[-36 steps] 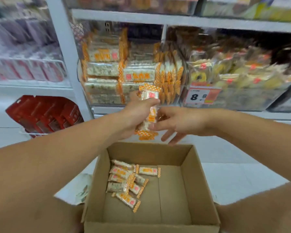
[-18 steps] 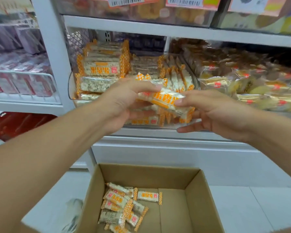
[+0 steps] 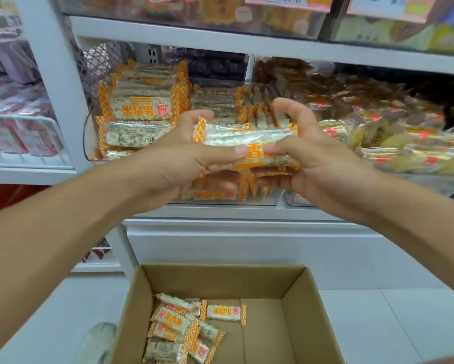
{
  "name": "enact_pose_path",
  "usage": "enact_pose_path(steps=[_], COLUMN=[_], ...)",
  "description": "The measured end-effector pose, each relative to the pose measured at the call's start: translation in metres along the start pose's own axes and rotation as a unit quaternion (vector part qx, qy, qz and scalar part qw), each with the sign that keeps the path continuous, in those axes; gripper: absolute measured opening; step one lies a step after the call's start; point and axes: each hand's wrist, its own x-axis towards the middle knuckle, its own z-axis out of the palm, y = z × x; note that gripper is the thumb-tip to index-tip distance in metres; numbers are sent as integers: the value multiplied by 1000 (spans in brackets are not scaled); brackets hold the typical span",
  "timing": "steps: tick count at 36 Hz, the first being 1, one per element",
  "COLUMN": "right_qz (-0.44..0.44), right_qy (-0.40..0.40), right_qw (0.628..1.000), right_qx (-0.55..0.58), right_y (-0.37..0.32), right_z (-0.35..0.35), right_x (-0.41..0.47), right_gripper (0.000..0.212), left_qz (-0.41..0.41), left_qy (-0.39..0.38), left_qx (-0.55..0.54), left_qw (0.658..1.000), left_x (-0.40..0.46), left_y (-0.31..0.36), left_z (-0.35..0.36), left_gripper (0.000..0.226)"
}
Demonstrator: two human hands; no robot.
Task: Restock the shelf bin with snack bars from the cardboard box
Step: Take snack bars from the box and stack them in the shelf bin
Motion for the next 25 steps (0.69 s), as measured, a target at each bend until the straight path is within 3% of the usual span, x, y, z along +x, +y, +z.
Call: enact_pose_path(steps=[4, 10, 17, 19, 23, 25], right_qz=[11, -8, -57, -62, -45, -33], right_qy=[-37, -65, -18, 18, 80, 115], right_qw=[998, 990, 992, 995, 994, 991], right_qx=[-41, -124, -115, -82, -60, -64], right_y=[3, -2, -4, -8, -16, -19], right_z=[-8, -25, -25, -25, -20, -16], right_x=[-3, -8, -3, 5, 28, 46], right_gripper=[40, 51, 48, 48, 45, 56], left_qz=[15, 36, 53, 93, 244, 252], left_qy=[-11, 0, 26, 79, 183, 187], left_qx=[93, 163, 212, 301, 507, 577], left_qw=[996, 986, 976, 946, 806, 754], left_x=[-5, -8, -5, -2, 4, 7], left_y=[3, 1, 5, 7, 2, 0], left_z=[-10, -8, -12, -25, -59, -65], left_gripper=[74, 67, 83, 84, 28, 23])
